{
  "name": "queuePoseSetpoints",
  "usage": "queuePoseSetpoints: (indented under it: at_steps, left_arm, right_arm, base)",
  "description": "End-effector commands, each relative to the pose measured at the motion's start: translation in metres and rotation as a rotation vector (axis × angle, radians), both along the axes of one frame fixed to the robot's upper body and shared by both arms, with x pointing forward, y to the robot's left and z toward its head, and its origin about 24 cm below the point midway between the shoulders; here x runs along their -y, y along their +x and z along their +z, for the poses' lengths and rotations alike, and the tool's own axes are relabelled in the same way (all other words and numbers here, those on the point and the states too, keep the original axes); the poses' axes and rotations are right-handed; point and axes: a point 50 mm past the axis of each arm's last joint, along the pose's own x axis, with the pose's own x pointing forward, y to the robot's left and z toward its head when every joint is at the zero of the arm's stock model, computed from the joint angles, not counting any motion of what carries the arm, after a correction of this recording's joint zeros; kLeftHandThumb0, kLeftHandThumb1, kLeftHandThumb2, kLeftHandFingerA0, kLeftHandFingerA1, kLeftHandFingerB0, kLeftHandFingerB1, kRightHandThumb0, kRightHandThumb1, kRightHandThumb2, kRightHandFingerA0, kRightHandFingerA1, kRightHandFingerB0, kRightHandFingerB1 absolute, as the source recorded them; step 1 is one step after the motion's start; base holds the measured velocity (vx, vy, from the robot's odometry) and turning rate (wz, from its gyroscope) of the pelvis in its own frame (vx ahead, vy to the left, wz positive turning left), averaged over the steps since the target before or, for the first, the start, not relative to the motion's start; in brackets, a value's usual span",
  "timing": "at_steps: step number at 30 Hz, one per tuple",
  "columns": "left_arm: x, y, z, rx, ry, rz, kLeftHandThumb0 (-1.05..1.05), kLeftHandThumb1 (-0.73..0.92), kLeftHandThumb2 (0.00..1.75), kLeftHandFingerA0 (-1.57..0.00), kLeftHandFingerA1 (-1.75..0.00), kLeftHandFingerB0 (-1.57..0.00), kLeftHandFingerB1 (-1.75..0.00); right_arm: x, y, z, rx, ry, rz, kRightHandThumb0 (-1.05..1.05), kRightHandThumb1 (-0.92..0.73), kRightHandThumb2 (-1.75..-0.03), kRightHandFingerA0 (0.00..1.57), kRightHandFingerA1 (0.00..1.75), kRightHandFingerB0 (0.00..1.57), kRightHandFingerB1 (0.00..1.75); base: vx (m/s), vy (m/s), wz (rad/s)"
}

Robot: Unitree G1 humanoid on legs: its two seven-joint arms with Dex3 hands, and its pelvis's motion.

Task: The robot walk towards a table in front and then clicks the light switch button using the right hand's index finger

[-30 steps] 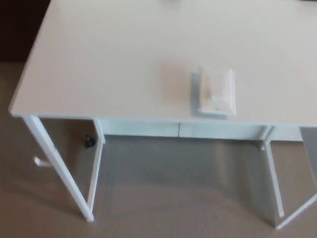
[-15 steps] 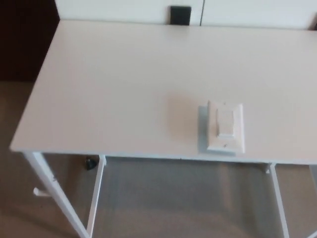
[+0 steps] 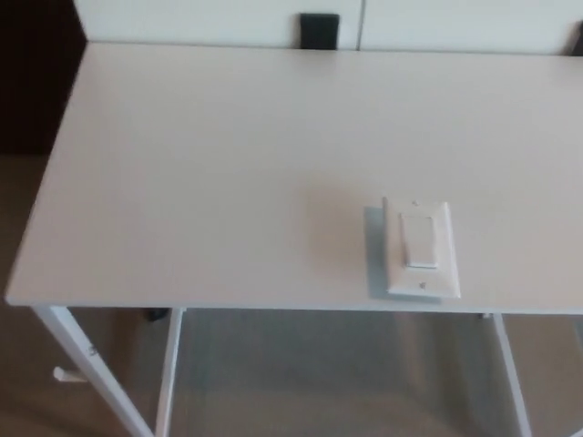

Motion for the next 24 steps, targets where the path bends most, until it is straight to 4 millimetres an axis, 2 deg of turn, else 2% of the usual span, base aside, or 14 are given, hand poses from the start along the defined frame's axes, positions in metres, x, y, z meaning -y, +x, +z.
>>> queuePoseSetpoints:
  at_steps: [1,3,4,5,10,11,12,15,16,19,21,22,23,24]
  left_arm:
    - [-0.004,0.000,0.003,0.017,0.026,-0.020,-0.20,0.61,0.58,-0.55,-0.45,-0.36,-0.37]
    - [-0.003,0.002,0.004,0.021,0.030,-0.024,-0.20,0.61,0.58,-0.55,-0.45,-0.36,-0.37]
    - [-0.004,0.001,0.004,0.021,0.027,-0.021,-0.20,0.61,0.58,-0.55,-0.45,-0.36,-0.37]
    - [-0.004,0.002,0.004,0.022,0.026,-0.019,-0.21,0.61,0.58,-0.56,-0.45,-0.37,-0.37]
    - [-0.004,0.006,0.006,0.023,0.039,-0.030,-0.20,0.60,0.58,-0.55,-0.44,-0.36,-0.36]
    - [-0.004,0.007,0.007,0.028,0.036,-0.028,-0.20,0.60,0.58,-0.56,-0.44,-0.36,-0.36]
    - [-0.004,0.008,0.007,0.030,0.037,-0.027,-0.21,0.59,0.58,-0.56,-0.44,-0.37,-0.36]
    - [-0.004,0.009,0.008,0.037,0.048,-0.026,-0.21,0.59,0.58,-0.58,-0.44,-0.38,-0.36]
    - [-0.004,0.010,0.008,0.038,0.048,-0.025,-0.21,0.59,0.58,-0.57,-0.45,-0.38,-0.36]
    - [-0.005,0.013,0.009,0.044,0.035,-0.027,-0.21,0.60,0.58,-0.55,-0.44,-0.37,-0.36]
    - [-0.004,0.013,0.009,0.044,0.035,-0.033,-0.20,0.60,0.58,-0.55,-0.44,-0.36,-0.36]
    - [-0.004,0.012,0.010,0.042,0.041,-0.037,-0.21,0.61,0.58,-0.54,-0.44,-0.36,-0.36]
    - [-0.005,0.014,0.011,0.047,0.041,-0.036,-0.21,0.61,0.58,-0.54,-0.44,-0.36,-0.36]
    - [-0.006,0.018,0.013,0.054,0.042,-0.035,-0.21,0.61,0.58,-0.54,-0.44,-0.36,-0.36]
  right_arm:
    - [0.003,-0.001,0.000,-0.005,-0.028,0.016,0.08,-0.57,-0.97,0.24,0.58,0.25,0.55]
    - [0.002,0.000,0.001,0.001,-0.031,0.022,0.08,-0.57,-0.97,0.24,0.58,0.25,0.56]
    - [0.003,0.000,0.001,0.002,-0.034,0.027,0.08,-0.77,-0.62,0.29,0.53,0.34,0.47]
    - [0.003,0.000,0.002,0.004,-0.035,0.031,0.09,-0.56,-0.95,0.24,0.58,0.26,0.56]
    - [0.002,0.004,0.003,0.015,-0.036,0.032,0.10,-0.76,-0.62,0.29,0.54,0.35,0.48]
    - [0.001,0.005,0.003,0.018,-0.035,0.031,0.10,-0.56,-0.97,0.25,0.59,0.26,0.56]
    - [0.001,0.006,0.003,0.016,-0.036,0.031,0.09,-0.56,-0.97,0.25,0.59,0.26,0.56]
    - [0.001,0.009,0.003,0.024,-0.040,0.032,0.10,-0.54,-0.96,0.27,0.60,0.27,0.57]
    - [0.001,0.009,0.003,0.027,-0.041,0.034,0.10,-0.76,-0.62,0.27,0.55,0.36,0.49]
    - [-0.001,0.014,0.005,0.027,-0.063,0.045,0.10,-0.55,-0.95,0.28,0.60,0.28,0.57]
    - [-0.001,0.014,0.005,0.026,-0.062,0.047,0.10,-0.76,-0.61,0.31,0.56,0.36,0.48]
    - [-0.001,0.014,0.005,0.031,-0.056,0.051,0.11,-0.55,-0.96,0.26,0.60,0.27,0.57]
    - [-0.002,0.016,0.005,0.036,-0.052,0.051,0.11,-0.76,-0.60,0.29,0.55,0.36,0.49]
    - [-0.004,0.019,0.006,0.042,-0.047,0.049,0.11,-0.76,-0.60,0.29,0.55,0.36,0.49]
  base:
    - [0.01,0.144,0.11]
    - [0.02,0.035,0.10]
    - [0.05,-0.019,0.11]
    - [0.08,-0.018,0.08]
    - [0.00,-0.073,0.08]
    - [0.00,-0.100,0.03]
    - [0.02,-0.100,0.03]
    - [0.01,-0.029,0.00]
    - [0.00,0.000,0.00]
    - [0.00,0.000,0.00]
    - [0.00,0.000,0.00]
    - [0.00,0.000,0.00]
    - [0.00,0.000,0.00]
    - [0.00,0.000,0.00]
